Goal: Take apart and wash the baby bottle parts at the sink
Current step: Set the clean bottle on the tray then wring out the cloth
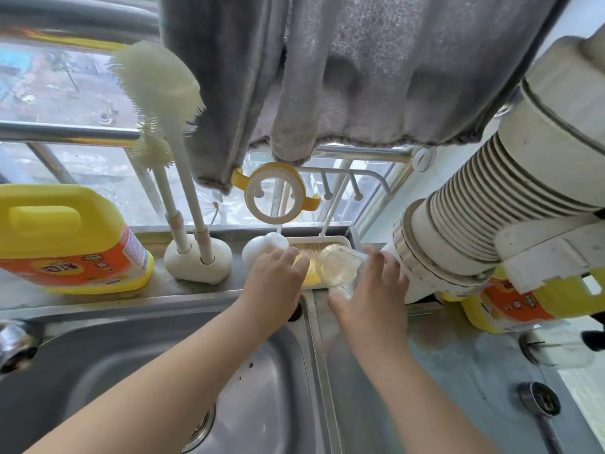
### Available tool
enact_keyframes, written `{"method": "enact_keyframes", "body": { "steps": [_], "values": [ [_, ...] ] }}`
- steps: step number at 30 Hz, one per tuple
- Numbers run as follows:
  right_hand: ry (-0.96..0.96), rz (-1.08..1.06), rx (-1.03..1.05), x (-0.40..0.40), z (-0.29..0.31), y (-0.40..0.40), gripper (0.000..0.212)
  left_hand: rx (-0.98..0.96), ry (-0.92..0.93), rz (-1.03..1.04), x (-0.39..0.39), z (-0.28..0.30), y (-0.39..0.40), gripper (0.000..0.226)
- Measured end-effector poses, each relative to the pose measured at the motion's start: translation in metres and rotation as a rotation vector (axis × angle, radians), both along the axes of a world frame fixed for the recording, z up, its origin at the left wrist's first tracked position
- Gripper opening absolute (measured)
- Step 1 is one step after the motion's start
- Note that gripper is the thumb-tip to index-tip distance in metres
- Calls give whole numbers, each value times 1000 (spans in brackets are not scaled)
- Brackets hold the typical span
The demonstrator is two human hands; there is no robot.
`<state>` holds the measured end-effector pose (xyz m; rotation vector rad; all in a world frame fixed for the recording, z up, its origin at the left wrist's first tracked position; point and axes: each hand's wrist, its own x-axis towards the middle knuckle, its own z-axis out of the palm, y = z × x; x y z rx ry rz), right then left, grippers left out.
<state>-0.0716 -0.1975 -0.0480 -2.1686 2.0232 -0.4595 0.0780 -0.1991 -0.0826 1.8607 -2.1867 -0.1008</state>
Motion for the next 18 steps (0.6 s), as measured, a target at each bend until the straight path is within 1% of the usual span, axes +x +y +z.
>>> {"method": "enact_keyframes", "body": {
  "steps": [3, 6, 9, 12, 15, 18],
  "values": [
    [136, 104, -78, 4, 3, -10, 74, -53, 39, -21, 10, 1, 12, 52],
    [237, 228, -34, 10, 6, -25, 75, -91, 67, -25, 15, 2, 19, 53],
    [250, 279, 115, 13, 9, -45, 75, -141, 99, -41, 19, -1, 25, 53],
    [264, 259, 234, 12, 17, -60, 80, -128, 146, -46, 22, -3, 33, 54],
    [209, 215, 286, 8, 22, -68, 86, -122, 165, -33, 26, -6, 39, 52],
    [237, 233, 268, 8, 18, -70, 88, -138, 180, -42, 28, -11, 41, 41]
  ]
}}
